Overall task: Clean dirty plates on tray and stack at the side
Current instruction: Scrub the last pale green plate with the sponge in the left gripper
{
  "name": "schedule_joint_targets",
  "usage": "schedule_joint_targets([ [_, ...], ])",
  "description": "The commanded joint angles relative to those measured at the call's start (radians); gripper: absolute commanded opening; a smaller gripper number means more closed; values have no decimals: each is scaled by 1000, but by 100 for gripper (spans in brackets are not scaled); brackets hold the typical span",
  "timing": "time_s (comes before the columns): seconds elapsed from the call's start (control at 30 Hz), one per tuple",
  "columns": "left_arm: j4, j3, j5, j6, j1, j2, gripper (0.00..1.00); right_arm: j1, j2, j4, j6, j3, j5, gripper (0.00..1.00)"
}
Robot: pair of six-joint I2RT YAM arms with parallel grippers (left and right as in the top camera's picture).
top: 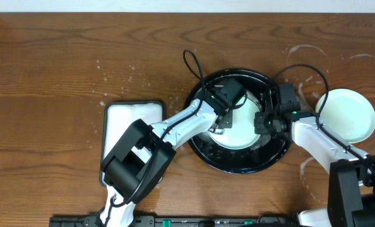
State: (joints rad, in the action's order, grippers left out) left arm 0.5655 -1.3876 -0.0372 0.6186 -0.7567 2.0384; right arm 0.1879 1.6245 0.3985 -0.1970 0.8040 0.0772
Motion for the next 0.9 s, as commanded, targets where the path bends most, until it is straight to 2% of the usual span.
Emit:
schedule_joint_targets([
  [0.0, -11, 14, -118, -36, 31, 53, 7, 3, 15, 6, 19, 5, -42, 1],
  [0.23, -171, 16, 345, 127, 29, 102, 8, 3, 15, 9, 19, 5, -42, 1],
  [0.33, -217, 16, 472, 167, 15, 132, 7, 3, 15, 9, 19, 5, -42, 1],
  [0.7, -154, 15, 638, 180, -10, 142, 8, 4, 15, 9, 19, 5, -42, 1],
  [0.8, -125, 15, 640, 171, -8, 142, 7, 4, 15, 9, 19, 5, -42, 1],
  [0.87, -117, 15, 623, 124, -8, 142, 7, 4, 15, 10, 19, 5, -42, 1],
])
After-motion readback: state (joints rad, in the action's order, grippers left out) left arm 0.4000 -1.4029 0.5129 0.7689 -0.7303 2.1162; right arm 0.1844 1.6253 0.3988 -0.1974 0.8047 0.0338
